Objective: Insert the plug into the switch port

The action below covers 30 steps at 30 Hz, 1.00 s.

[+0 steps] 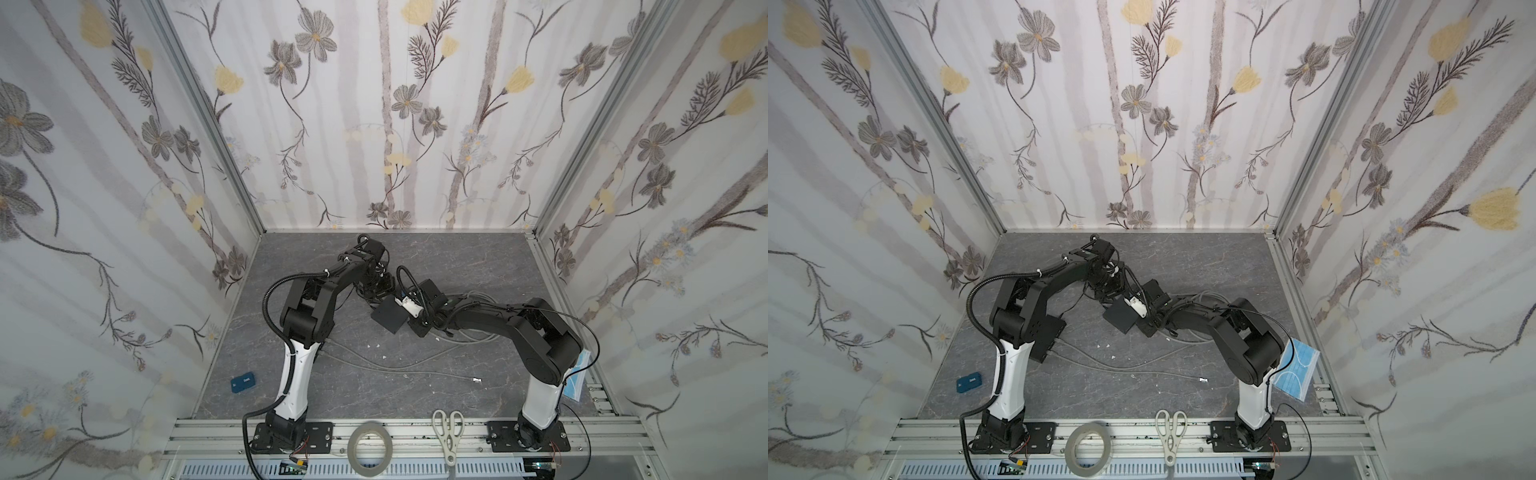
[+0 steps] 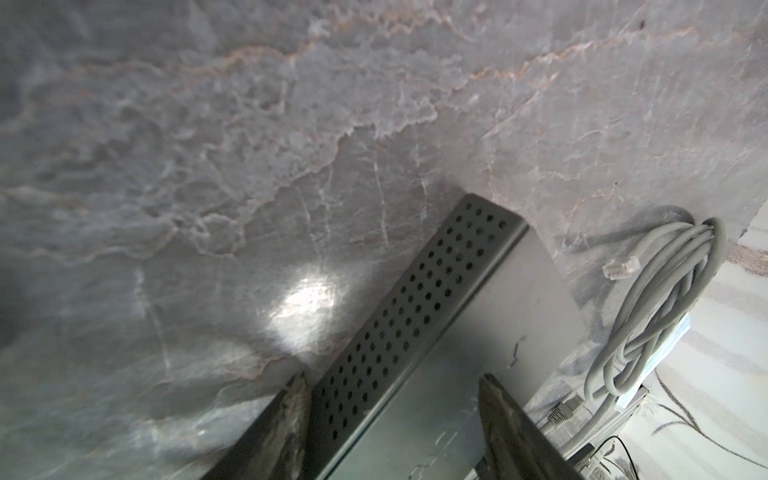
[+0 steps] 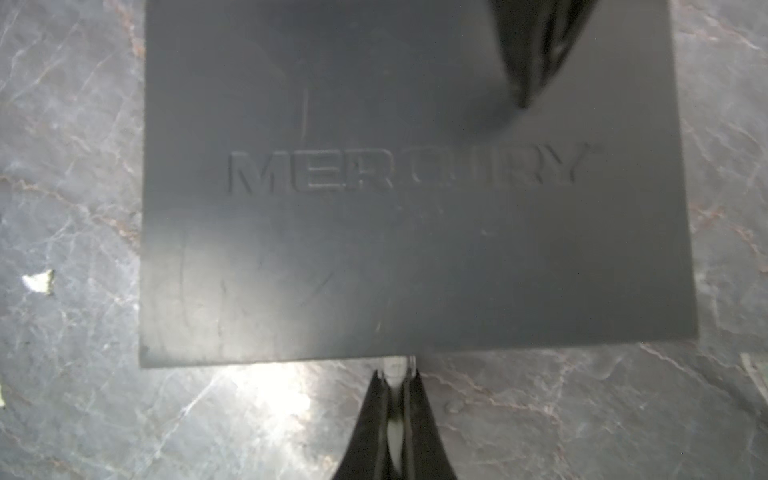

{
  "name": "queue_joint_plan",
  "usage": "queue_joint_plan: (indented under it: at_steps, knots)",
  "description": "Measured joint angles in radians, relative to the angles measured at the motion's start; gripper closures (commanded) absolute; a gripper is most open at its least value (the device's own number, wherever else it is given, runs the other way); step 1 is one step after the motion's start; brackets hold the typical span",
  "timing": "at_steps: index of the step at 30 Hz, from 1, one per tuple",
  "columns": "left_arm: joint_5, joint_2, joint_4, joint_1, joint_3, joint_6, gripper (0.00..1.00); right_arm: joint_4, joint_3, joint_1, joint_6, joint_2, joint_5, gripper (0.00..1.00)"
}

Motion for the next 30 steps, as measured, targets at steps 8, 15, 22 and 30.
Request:
queue_joint_plan:
  at_steps: [8,15,22,30]
  knots:
    - [0.007,-0.003,0.029,-0.004,-0.003,0.003,0.35,0.002,0.015,-0.070,0.035,0.016,-0.043,0.98]
    - [-0.010,-0.007,0.026,-0.004,-0.005,0.003,0.35,-0.017,0.028,-0.046,0.035,0.024,-0.047,0.97]
    - [0.003,-0.016,0.014,-0.004,-0.005,0.002,0.34,-0.015,0.032,-0.077,0.043,0.029,-0.035,0.81]
    - [0.106,-0.028,-0.045,0.000,0.004,-0.002,0.34,0.058,-0.061,-0.129,0.071,-0.024,-0.053,0.71]
